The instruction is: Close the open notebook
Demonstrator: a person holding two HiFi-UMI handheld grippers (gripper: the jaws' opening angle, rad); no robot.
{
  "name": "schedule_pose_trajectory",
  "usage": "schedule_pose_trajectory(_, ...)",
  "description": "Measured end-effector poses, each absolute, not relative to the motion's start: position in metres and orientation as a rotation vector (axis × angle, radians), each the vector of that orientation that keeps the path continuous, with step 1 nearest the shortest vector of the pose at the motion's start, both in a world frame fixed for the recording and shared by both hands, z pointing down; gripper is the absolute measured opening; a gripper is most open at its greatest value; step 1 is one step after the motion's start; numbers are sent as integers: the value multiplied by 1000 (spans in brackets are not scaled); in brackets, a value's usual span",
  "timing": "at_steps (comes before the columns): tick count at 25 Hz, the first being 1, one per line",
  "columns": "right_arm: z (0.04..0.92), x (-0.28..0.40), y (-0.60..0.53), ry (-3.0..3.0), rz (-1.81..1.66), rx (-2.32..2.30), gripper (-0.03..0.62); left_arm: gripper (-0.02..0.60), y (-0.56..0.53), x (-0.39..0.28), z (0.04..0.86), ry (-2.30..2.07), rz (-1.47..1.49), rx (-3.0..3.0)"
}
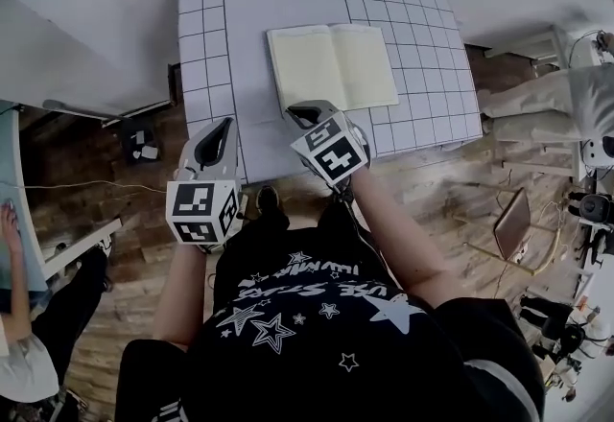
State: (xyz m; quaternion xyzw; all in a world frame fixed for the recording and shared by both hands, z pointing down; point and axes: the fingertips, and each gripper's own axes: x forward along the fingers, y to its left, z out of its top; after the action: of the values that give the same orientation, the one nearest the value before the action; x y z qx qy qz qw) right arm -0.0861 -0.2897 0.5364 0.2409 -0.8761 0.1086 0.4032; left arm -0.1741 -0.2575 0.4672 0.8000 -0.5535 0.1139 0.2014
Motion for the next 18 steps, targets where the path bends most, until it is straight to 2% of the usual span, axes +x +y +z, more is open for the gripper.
schedule_pose_trajectory(8,469,-47,-298,-2362,269,672,23,8,-260,-145,447,-1632,316,2212)
schedule_pose_trajectory(18,429,53,-323,-2426,314,802,23,8,-281,-93,421,-1729,301,2198)
